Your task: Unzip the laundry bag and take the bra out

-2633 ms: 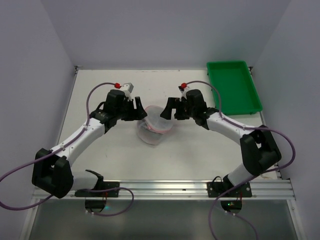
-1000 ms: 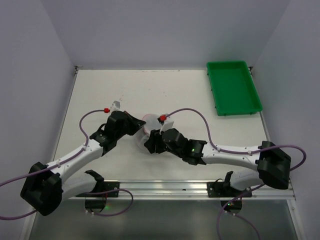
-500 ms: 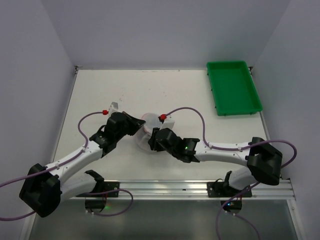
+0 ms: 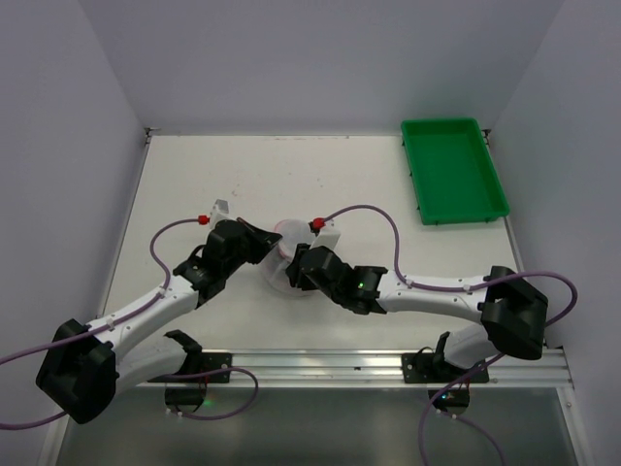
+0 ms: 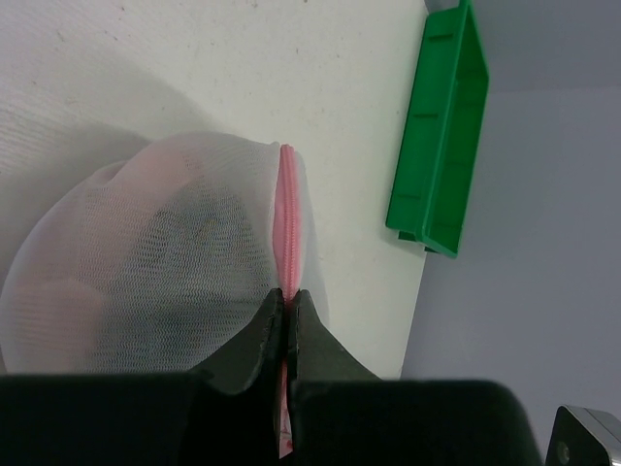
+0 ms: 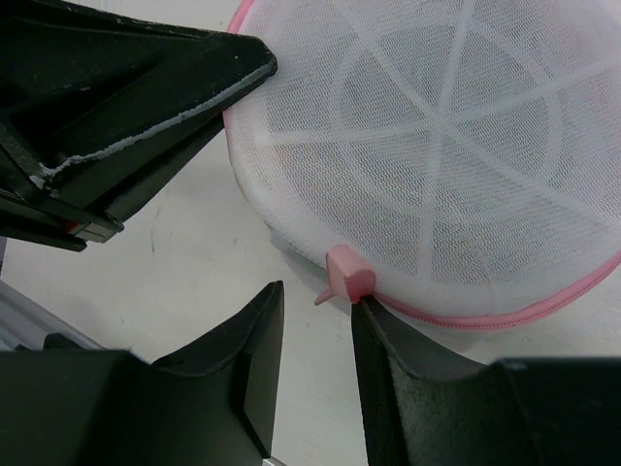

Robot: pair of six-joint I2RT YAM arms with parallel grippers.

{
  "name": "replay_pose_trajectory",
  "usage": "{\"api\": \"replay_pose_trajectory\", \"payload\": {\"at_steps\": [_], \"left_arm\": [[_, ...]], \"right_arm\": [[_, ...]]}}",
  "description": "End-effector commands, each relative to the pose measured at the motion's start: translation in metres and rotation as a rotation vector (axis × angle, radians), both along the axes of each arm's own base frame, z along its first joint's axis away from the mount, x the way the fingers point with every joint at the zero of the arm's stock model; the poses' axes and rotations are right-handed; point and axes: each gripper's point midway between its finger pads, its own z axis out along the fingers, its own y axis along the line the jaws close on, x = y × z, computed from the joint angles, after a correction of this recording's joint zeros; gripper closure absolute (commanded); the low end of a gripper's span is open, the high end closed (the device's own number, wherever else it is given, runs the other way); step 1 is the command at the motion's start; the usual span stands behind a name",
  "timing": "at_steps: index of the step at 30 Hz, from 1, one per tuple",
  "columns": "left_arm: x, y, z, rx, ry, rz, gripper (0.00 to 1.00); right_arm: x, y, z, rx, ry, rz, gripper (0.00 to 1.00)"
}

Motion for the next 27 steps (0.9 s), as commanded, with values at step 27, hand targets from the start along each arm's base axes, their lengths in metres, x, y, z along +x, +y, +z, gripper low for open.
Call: {"api": "replay_pose_trajectory", "payload": {"at_steps": [27], "left_arm": [[0.007, 0.006, 0.024, -0.015, -0.098, 0.051, 1.0]], "right_arm": [[0.015, -0.02, 0.018, 0.023, 0.004, -0.177, 1.0]]}}
